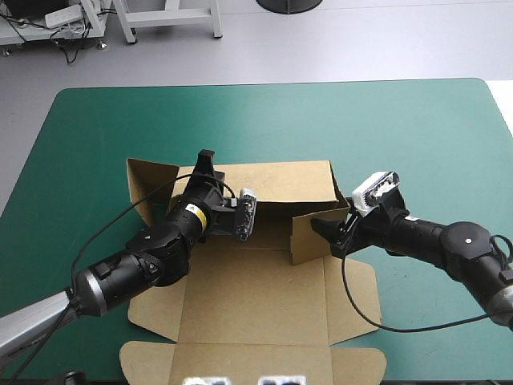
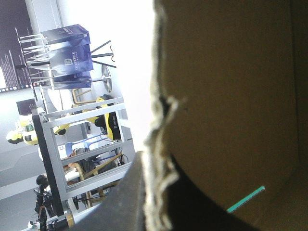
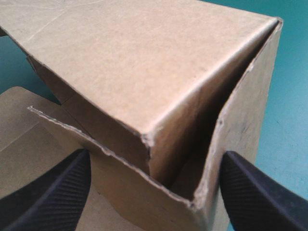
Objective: Fold the box
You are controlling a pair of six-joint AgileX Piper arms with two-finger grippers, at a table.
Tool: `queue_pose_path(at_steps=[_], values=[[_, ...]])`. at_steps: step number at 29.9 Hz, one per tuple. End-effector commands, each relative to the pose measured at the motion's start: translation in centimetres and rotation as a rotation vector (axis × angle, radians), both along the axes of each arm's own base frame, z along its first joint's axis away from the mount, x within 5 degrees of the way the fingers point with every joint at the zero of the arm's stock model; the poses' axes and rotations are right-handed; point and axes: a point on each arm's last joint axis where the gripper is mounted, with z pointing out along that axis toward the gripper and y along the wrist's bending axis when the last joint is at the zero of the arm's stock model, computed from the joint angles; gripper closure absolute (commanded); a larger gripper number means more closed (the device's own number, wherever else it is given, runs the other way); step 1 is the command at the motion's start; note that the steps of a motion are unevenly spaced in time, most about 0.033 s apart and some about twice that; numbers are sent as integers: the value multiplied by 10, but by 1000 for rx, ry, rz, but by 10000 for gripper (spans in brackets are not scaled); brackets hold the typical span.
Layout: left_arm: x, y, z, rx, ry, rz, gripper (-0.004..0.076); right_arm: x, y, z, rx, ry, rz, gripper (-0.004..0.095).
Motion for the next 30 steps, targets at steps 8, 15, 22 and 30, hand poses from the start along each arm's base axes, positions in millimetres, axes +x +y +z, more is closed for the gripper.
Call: queue_pose_path(at_steps=[8,15,22,30], values=[[-5,-4,0,-84,80,29,715,0,14,10,15,-8,-117,345],[-5,-5,0,-90,87,31,715,2,16,1,7,48,-99,535],[-5,-5,0,-91,87,29,715,-4,24,-2,21,90,13,852],[-6,-4,0,-90,90,36,706,-5,26,-1,38,90,34,925]])
